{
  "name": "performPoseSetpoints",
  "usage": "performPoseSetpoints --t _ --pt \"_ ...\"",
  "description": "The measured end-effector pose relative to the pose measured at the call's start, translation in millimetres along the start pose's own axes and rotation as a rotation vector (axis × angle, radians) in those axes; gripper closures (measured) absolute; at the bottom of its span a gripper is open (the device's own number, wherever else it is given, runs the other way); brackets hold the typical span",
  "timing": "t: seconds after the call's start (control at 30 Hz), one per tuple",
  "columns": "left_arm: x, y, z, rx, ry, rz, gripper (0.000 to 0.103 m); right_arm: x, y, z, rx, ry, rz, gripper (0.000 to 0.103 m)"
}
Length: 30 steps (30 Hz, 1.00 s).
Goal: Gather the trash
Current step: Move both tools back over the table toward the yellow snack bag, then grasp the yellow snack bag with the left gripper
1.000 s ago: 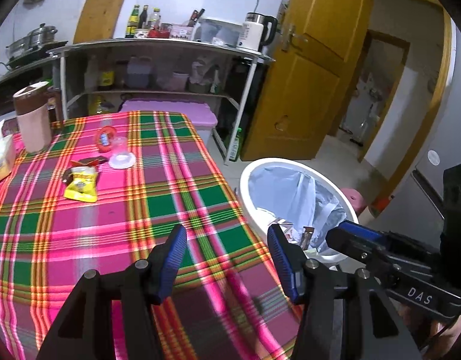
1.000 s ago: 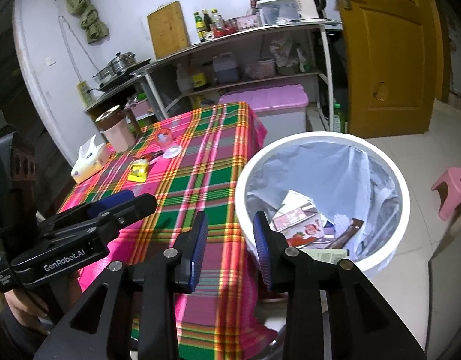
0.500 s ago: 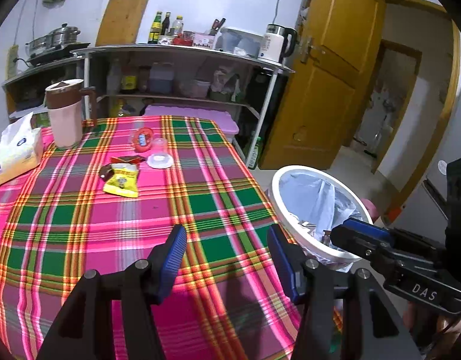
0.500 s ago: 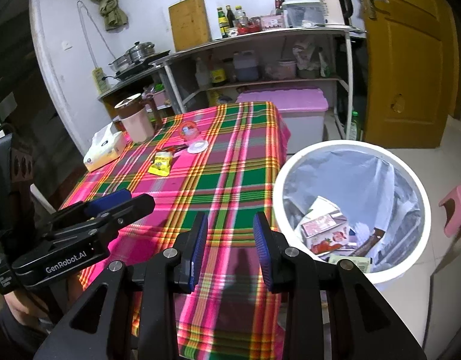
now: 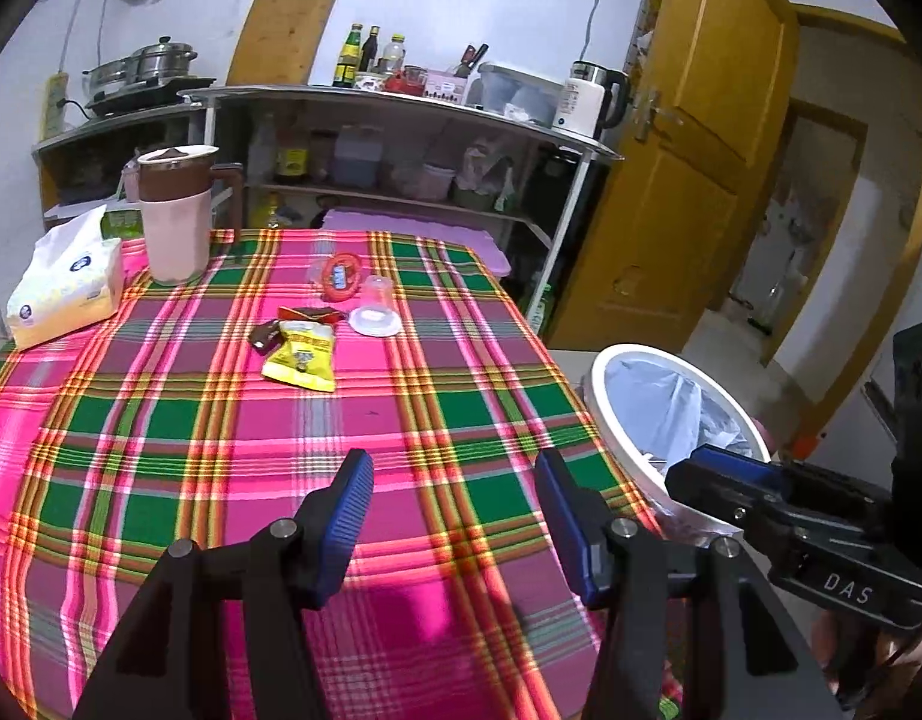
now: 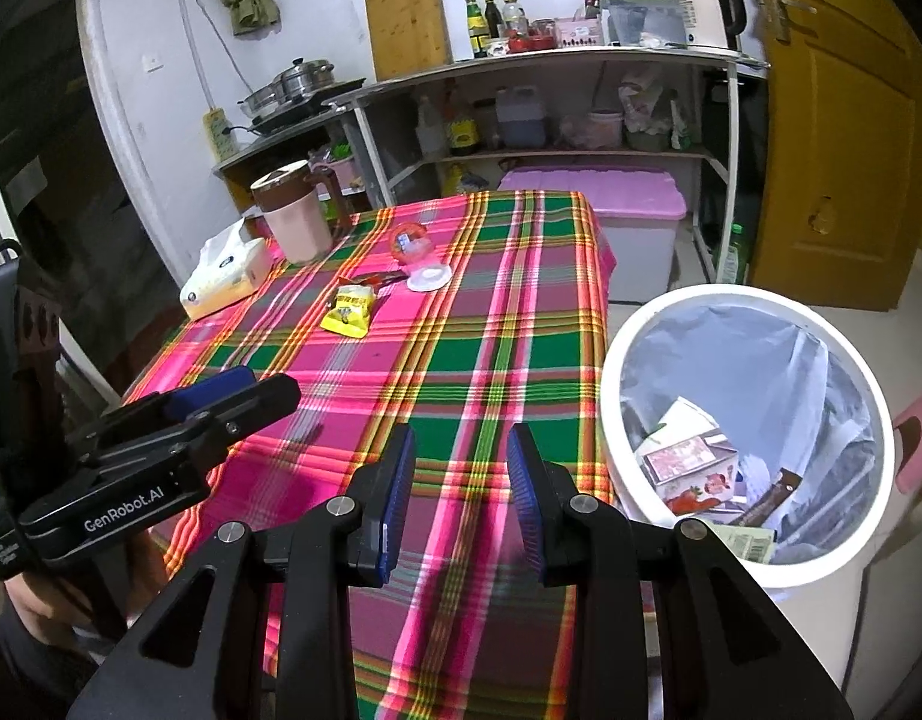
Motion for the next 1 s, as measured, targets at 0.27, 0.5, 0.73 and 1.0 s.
performPoseSetpoints --t 0.27,0.5,0.73,1.0 --pt "5.8 -4.3 24.5 -0.028 -0.065 0.003 0.047 17.3 -10.4 8.7 -0.019 -0.022 0.015 0.070" --pt "17.0 -12.4 45.1 -0.046 -0.105 0.010 0.047 33.9 -19.4 14.9 -0.040 -0.040 0.027 0.070" --pt "40.7 -27.3 63.3 -0.058 -0.126 0.029 0.047 48.4 -29.1 17.0 -0.050 -0.053 0.034 0.070" --pt "76.6 -48.3 74.5 -0.027 -0.135 0.061 0.047 68.5 -40.4 16.9 -0.053 -0.071 0.049 0.070"
Point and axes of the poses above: each gripper's, at about its wrist camera, not at the fingertips, and x roughly the way its jaws point, z to its left, y to its underside, the point moved 3 cm from there along x, roughly the way its jaws point, and after that the axes turned 1 degree about z, right-handed, at the moved point
